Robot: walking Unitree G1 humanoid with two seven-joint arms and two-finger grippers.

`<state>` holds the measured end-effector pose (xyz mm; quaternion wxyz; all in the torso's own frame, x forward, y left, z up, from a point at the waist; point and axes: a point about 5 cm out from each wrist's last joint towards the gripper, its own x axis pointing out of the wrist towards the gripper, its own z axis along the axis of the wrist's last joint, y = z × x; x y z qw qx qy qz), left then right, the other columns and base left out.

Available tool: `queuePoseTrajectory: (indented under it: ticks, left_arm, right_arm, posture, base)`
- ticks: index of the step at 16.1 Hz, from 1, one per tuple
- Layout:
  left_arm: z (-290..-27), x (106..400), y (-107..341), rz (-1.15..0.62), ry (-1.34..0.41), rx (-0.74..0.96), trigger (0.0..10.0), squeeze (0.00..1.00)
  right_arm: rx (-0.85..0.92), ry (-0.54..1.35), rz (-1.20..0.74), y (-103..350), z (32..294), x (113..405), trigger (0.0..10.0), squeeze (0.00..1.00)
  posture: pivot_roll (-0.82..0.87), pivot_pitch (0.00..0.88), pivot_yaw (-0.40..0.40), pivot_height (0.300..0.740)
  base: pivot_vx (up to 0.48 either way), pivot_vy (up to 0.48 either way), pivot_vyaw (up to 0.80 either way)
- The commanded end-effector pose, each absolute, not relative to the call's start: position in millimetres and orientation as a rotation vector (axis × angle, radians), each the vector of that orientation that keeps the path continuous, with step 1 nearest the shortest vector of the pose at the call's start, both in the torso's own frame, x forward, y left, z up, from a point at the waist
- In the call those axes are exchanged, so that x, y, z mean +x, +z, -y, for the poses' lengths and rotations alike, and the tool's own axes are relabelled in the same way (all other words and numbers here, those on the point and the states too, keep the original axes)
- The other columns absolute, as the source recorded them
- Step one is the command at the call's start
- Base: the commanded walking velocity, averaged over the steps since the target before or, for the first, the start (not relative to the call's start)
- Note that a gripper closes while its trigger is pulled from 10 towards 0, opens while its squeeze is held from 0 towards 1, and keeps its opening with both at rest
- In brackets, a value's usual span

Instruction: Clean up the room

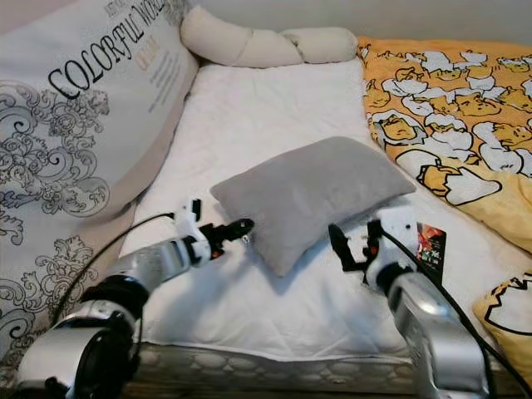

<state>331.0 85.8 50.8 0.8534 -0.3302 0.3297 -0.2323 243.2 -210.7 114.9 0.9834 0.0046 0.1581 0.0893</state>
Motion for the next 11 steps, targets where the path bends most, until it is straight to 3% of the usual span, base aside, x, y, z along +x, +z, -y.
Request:
queuePoseTrajectory:
  ticks: [1, 5, 9, 10, 11]
  left_arm:
    - [-78, 334, 55, -0.682, -0.505, -0.738, 10.0, 0.00]
    - [-44, 327, 51, -0.719, -0.542, -0.720, 10.0, 0.00]
    - [-29, 323, 45, -0.725, -0.489, -0.611, 10.0, 0.00]
    - [-29, 322, 43, -0.730, -0.459, -0.588, 4.0, 0.00]
    - [-29, 321, 41, -0.738, -0.443, -0.574, 0.0, 0.00]
  right_arm:
    - [0.017, 0.218, -0.316, 121, 207, 239, 10.0, 0.00]
    - [0.008, 0.264, -0.349, 123, 202, 225, 10.0, 0.00]
    - [-0.002, 0.308, -0.377, 125, 198, 217, 10.0, 0.00]
    - [-0.004, 0.337, -0.386, 126, 196, 214, 10.0, 0.00]
    - [-0.009, 0.367, -0.403, 125, 196, 211, 10.0, 0.00]
  posture:
    - [-0.24, 0.005, 0.091, 0.740]
    - [-0.29, 0.032, 0.090, 0.740]
    - [-0.31, 0.039, 0.092, 0.740]
    - [-0.31, 0.041, 0.092, 0.740]
    - [-0.31, 0.042, 0.092, 0.740]
  base:
    - [0.000, 0.000, 0.00]
    - [0.000, 0.000, 0.00]
    - [0.000, 0.000, 0.00]
    - [0.000, 0.000, 0.00]
    - [0.000, 0.000, 0.00]
